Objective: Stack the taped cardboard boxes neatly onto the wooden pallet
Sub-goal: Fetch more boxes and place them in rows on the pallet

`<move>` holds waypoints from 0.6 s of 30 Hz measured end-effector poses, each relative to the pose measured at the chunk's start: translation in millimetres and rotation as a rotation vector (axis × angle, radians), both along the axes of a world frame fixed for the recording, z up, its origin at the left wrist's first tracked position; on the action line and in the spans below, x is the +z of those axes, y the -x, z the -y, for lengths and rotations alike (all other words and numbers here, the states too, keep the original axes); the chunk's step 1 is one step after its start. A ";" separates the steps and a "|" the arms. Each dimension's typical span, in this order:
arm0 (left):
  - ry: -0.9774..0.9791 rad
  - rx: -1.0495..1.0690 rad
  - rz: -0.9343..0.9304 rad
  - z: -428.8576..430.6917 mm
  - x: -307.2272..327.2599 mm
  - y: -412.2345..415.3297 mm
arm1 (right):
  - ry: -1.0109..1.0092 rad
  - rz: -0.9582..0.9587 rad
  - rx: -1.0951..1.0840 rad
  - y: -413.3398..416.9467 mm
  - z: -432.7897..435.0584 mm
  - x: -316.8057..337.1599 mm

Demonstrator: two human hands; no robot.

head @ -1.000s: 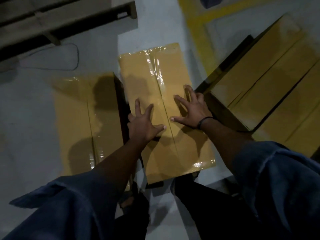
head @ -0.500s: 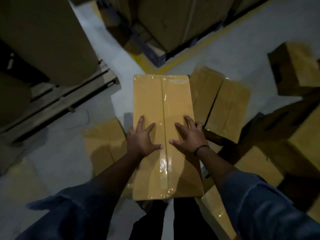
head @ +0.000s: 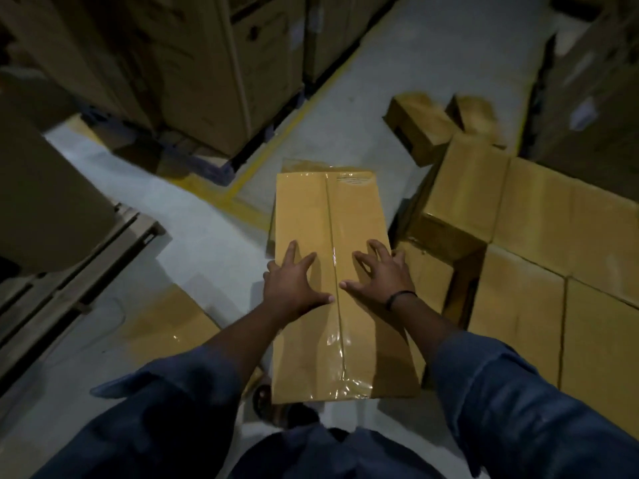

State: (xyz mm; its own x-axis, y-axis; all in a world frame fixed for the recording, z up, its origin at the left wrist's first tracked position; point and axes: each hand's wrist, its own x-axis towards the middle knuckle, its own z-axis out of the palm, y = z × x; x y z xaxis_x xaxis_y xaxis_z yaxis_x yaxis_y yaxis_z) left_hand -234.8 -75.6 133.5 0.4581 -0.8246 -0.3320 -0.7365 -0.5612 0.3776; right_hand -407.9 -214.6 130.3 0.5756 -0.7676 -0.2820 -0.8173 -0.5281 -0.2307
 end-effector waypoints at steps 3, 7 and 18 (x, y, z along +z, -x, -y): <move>-0.014 -0.113 0.032 5.8 15.2 51.5 | 0.011 0.022 -0.077 63.6 -10.6 12.3; -0.041 -0.206 0.043 8.5 28.5 104.2 | 0.013 0.051 -0.162 128.7 -28.1 27.9; -0.088 -0.406 0.069 24.2 44.8 195.8 | -0.001 0.099 -0.361 242.2 -62.2 37.0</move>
State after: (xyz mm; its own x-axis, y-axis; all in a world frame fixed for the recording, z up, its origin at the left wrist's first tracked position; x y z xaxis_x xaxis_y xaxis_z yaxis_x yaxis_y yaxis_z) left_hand -430.6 -99.7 178.4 0.1258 -0.9124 -0.3894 -0.9264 -0.2485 0.2828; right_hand -650.1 -152.5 167.2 0.2926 -0.9257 -0.2398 -0.9245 -0.2098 -0.3182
